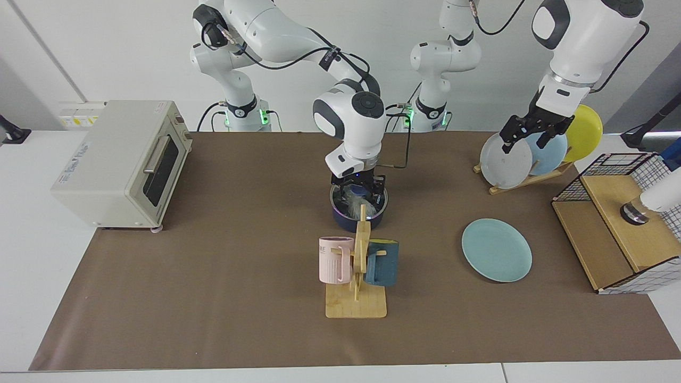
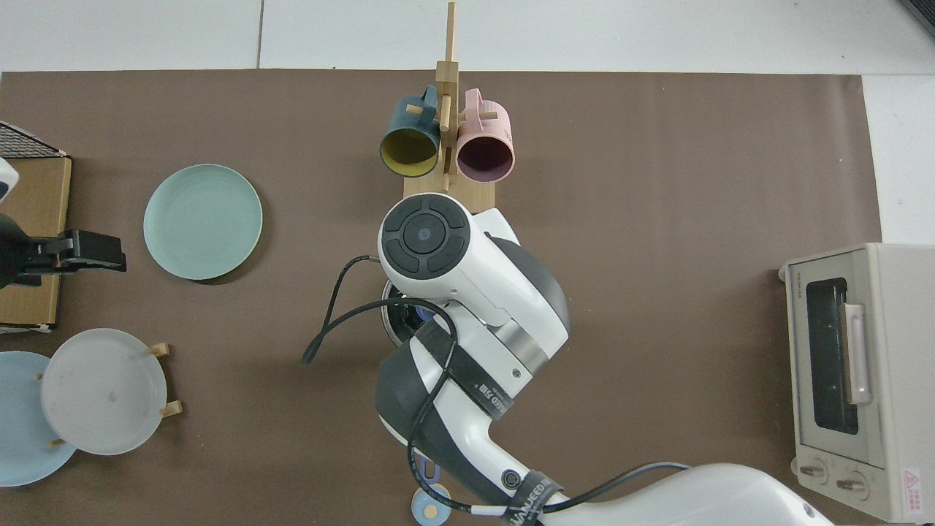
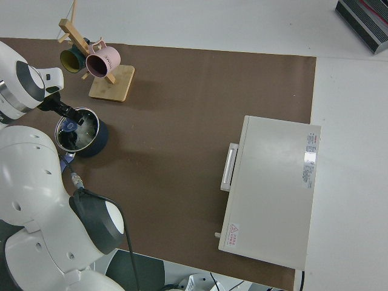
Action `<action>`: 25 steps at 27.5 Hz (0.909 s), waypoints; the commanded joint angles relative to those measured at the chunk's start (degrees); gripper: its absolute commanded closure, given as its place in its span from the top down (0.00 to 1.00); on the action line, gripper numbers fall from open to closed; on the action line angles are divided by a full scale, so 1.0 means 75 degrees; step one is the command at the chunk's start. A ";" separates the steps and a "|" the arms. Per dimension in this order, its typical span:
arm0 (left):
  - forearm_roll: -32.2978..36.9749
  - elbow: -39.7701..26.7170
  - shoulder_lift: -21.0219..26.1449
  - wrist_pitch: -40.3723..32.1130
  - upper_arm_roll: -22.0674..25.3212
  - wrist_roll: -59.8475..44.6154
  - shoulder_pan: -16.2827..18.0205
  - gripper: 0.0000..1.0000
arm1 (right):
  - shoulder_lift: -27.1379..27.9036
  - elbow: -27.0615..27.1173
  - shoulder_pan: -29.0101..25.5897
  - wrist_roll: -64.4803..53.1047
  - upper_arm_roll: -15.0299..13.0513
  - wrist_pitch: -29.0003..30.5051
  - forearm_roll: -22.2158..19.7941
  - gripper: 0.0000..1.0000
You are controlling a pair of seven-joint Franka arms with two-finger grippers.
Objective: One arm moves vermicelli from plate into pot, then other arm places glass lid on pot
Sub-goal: 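Lower the glass lid onto the pot with the right gripper, then open the right gripper and lift it away from the lid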
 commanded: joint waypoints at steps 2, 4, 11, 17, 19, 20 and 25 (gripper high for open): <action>0.0100 0.0062 -0.0019 -0.0124 -0.0004 -0.0036 -0.0037 1.00 | -0.0377 0.0072 -0.0202 -0.0303 0.0072 -0.0260 0.0143 1.00; 0.0100 0.0073 -0.0019 -0.0124 -0.0004 -0.0036 -0.0049 1.00 | -0.0505 0.0072 -0.0319 -0.0572 0.0061 -0.0354 0.0143 1.00; 0.0100 0.0073 -0.0019 -0.0124 -0.0004 -0.0036 -0.0049 1.00 | -0.1149 0.0037 -0.0531 -0.2480 -0.0815 -0.0378 0.0809 1.00; 0.0100 0.0062 -0.0019 -0.0124 -0.0004 -0.0036 -0.0049 1.00 | -0.1806 -0.0466 -0.0495 -0.4683 -0.2176 -0.0390 0.1221 1.00; 0.0100 0.0073 -0.0019 -0.0124 -0.0004 -0.0036 -0.0049 1.00 | -0.1970 -0.0584 -0.0531 -0.5269 -0.2504 -0.0459 0.1232 1.00; 0.0100 0.0074 -0.0019 -0.0124 -0.0004 -0.0036 -0.0060 1.00 | -0.2029 -0.0596 -0.0542 -0.5574 -0.2680 -0.0518 0.1232 1.00; 0.0100 0.0062 -0.0019 -0.0124 -0.0004 -0.0036 -0.0060 1.00 | -0.2240 -0.0596 -0.0636 -0.6782 -0.3419 -0.0928 0.1349 1.00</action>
